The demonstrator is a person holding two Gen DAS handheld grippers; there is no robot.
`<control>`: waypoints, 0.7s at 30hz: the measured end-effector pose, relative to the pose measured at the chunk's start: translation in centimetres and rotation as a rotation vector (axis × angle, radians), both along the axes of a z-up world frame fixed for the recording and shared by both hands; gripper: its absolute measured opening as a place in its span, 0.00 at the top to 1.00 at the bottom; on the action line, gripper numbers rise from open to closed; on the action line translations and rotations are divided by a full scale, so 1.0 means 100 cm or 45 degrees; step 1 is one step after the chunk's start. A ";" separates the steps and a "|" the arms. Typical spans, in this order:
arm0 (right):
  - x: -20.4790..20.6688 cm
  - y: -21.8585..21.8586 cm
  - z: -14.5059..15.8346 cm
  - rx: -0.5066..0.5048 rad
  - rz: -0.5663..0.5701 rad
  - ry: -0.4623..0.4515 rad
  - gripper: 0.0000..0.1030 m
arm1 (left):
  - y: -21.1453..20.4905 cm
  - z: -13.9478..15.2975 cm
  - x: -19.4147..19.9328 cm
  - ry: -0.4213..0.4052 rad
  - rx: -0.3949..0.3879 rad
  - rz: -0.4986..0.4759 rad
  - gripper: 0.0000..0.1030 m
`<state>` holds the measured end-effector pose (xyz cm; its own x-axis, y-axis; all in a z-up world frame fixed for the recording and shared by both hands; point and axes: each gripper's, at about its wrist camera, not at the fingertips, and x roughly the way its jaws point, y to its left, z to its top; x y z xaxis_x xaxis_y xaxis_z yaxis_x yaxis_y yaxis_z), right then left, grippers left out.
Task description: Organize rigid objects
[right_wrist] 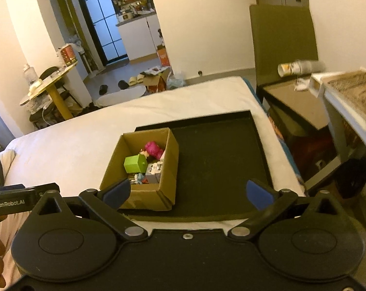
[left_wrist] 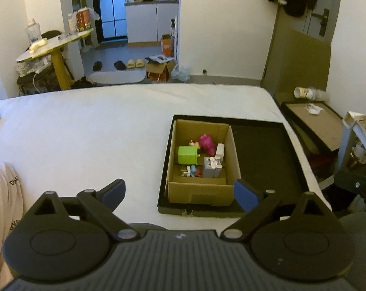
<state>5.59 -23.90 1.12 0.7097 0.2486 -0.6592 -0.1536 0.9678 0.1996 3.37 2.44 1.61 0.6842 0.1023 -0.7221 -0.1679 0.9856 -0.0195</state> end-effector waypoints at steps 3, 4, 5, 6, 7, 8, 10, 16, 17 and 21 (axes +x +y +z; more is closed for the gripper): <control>-0.008 0.001 0.011 -0.007 0.000 -0.030 0.00 | 0.000 0.011 -0.010 -0.034 -0.004 -0.008 0.03; -0.010 0.001 0.015 -0.008 0.002 -0.039 0.00 | 0.000 0.015 -0.013 -0.047 0.001 -0.009 0.03; -0.012 0.002 0.018 -0.009 0.003 -0.043 0.00 | 0.000 0.017 -0.016 -0.054 0.003 -0.010 0.03; -0.015 0.002 0.020 -0.010 0.004 -0.047 0.00 | 0.000 0.020 -0.019 -0.062 0.003 -0.010 0.02; -0.017 0.003 0.022 -0.014 0.008 -0.051 0.00 | 0.000 0.023 -0.021 -0.069 0.002 -0.012 0.02; -0.019 0.004 0.024 -0.023 0.011 -0.055 0.00 | 0.000 0.024 -0.023 -0.076 0.002 -0.014 0.02; -0.022 0.006 0.025 -0.035 0.011 -0.063 0.00 | 0.000 0.028 -0.028 -0.088 0.002 -0.023 0.02; -0.030 0.009 0.029 -0.018 0.041 -0.057 0.00 | -0.001 0.031 -0.036 -0.098 0.021 -0.035 0.02; -0.030 0.009 0.029 -0.016 0.046 -0.057 0.00 | -0.001 0.031 -0.036 -0.097 0.021 -0.037 0.02; -0.032 0.010 0.029 -0.019 0.040 -0.055 0.00 | -0.001 0.031 -0.038 -0.087 -0.010 -0.039 0.02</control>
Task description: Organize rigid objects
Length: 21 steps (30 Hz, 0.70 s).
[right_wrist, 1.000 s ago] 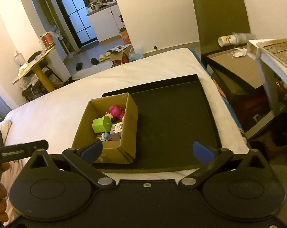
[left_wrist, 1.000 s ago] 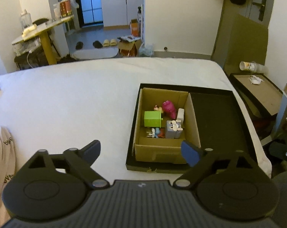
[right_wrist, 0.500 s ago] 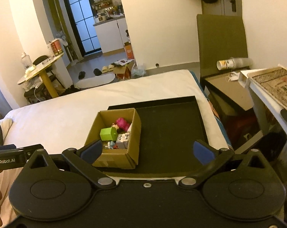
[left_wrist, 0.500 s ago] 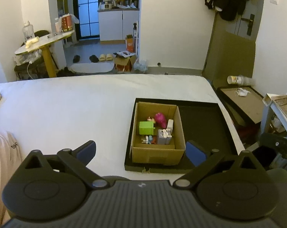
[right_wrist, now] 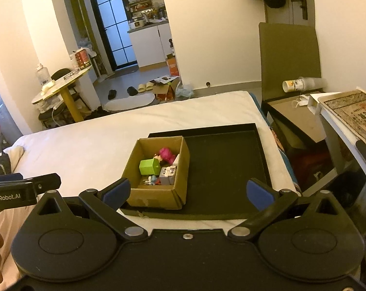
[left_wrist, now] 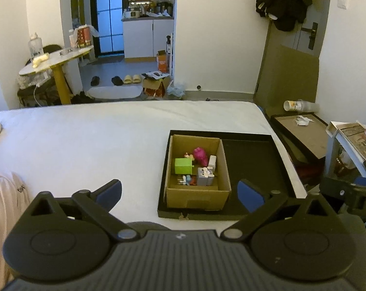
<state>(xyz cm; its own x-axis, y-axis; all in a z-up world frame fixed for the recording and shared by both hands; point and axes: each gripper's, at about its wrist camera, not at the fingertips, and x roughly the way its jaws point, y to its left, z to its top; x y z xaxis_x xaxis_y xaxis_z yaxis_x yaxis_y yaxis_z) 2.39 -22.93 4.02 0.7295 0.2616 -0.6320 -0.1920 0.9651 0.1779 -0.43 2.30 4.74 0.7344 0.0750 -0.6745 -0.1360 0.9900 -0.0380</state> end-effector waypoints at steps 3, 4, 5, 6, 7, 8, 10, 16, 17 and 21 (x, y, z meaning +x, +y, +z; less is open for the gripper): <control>-0.003 0.001 -0.001 -0.016 0.003 -0.002 0.00 | -0.001 0.002 -0.003 0.004 -0.019 -0.010 0.02; -0.004 0.001 -0.001 -0.019 0.003 -0.004 0.00 | -0.002 0.002 -0.003 0.007 -0.009 -0.011 0.02; -0.004 0.001 -0.001 -0.019 0.005 -0.005 0.00 | -0.002 0.003 -0.004 0.005 -0.003 -0.010 0.02; -0.005 0.001 -0.001 -0.017 0.004 -0.003 0.00 | -0.001 0.004 -0.005 0.003 -0.005 -0.010 0.02; -0.005 0.001 -0.001 -0.017 0.000 -0.002 0.00 | -0.001 0.003 -0.005 0.007 -0.009 -0.010 0.02; -0.005 0.001 -0.001 -0.017 -0.006 0.001 0.00 | -0.001 0.004 -0.006 0.011 -0.016 -0.005 0.02; -0.006 0.002 -0.001 -0.018 -0.002 -0.001 0.00 | -0.002 0.004 -0.007 0.010 -0.019 0.001 0.02; -0.005 0.003 -0.001 -0.020 0.004 -0.003 0.00 | -0.002 0.005 -0.005 0.014 -0.028 -0.003 0.02; -0.005 0.003 -0.001 -0.019 0.008 0.002 0.00 | -0.002 0.005 -0.005 0.014 -0.030 -0.001 0.02; -0.003 0.003 -0.001 -0.026 0.006 0.005 0.00 | 0.001 0.003 -0.004 0.027 -0.042 0.005 0.02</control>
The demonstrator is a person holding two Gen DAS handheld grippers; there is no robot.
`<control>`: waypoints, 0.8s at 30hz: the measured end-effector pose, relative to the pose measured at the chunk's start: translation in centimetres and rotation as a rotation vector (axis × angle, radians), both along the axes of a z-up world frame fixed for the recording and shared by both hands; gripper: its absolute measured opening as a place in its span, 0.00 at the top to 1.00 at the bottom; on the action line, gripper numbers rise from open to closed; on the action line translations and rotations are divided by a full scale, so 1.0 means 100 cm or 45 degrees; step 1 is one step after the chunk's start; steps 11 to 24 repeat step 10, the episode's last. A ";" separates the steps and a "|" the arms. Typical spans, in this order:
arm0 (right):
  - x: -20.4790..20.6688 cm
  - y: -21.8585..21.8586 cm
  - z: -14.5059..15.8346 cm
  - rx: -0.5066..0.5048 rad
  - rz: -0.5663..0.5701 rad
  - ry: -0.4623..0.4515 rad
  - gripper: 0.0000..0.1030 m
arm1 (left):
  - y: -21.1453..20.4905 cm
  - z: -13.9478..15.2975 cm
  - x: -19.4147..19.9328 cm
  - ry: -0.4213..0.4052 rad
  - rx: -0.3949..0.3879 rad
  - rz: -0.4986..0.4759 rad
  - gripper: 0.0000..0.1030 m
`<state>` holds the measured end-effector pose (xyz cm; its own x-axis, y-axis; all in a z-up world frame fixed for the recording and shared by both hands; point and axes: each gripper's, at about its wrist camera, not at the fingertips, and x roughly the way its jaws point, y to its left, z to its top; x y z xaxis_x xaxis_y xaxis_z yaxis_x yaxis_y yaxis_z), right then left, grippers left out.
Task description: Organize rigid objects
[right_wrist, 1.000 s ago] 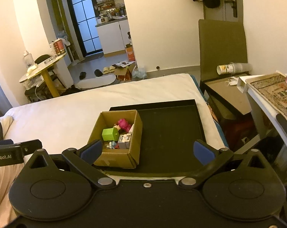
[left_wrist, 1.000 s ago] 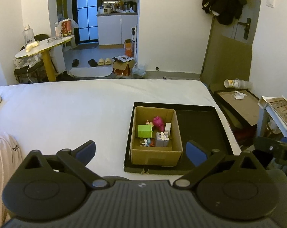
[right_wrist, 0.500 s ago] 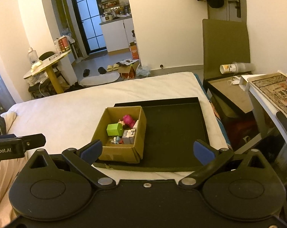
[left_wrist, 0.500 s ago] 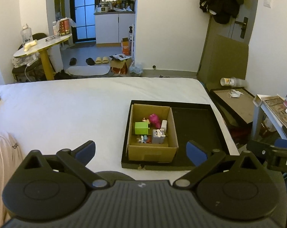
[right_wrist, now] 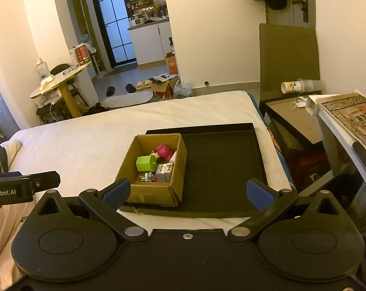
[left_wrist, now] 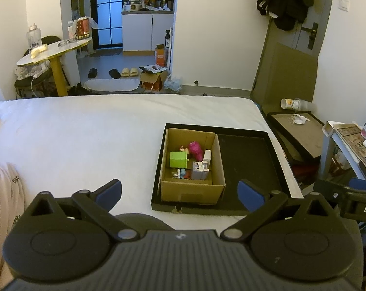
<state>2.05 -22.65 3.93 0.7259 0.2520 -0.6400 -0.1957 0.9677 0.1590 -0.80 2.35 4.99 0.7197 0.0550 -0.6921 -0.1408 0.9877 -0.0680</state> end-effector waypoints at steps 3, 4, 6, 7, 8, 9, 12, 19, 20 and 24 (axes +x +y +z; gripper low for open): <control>0.001 -0.001 0.001 0.001 -0.001 0.001 0.00 | 0.000 0.000 0.001 0.002 -0.004 -0.007 0.02; 0.001 -0.001 0.000 0.000 0.000 0.002 0.00 | 0.000 0.000 0.001 0.004 -0.004 -0.006 0.02; 0.001 -0.001 0.000 0.002 0.001 0.005 0.00 | 0.000 -0.001 0.003 0.008 -0.001 -0.007 0.02; 0.001 -0.001 0.000 0.001 0.001 0.006 0.00 | 0.000 -0.001 0.003 0.010 -0.001 -0.008 0.02; 0.002 -0.002 0.000 -0.001 0.001 0.010 0.00 | 0.000 -0.002 0.004 0.011 -0.002 -0.009 0.02; 0.003 -0.002 -0.001 -0.002 0.001 0.012 0.00 | 0.000 -0.002 0.004 0.014 -0.003 -0.009 0.02; 0.004 -0.003 -0.001 -0.001 0.000 0.016 0.00 | 0.001 -0.003 0.005 0.018 -0.001 -0.007 0.02; 0.004 -0.003 -0.001 -0.001 0.000 0.016 0.00 | 0.001 -0.003 0.005 0.018 -0.001 -0.007 0.02; 0.004 -0.003 -0.001 -0.001 0.000 0.016 0.00 | 0.001 -0.003 0.005 0.018 -0.001 -0.007 0.02; 0.004 -0.003 -0.001 -0.001 0.000 0.016 0.00 | 0.001 -0.003 0.005 0.018 -0.001 -0.007 0.02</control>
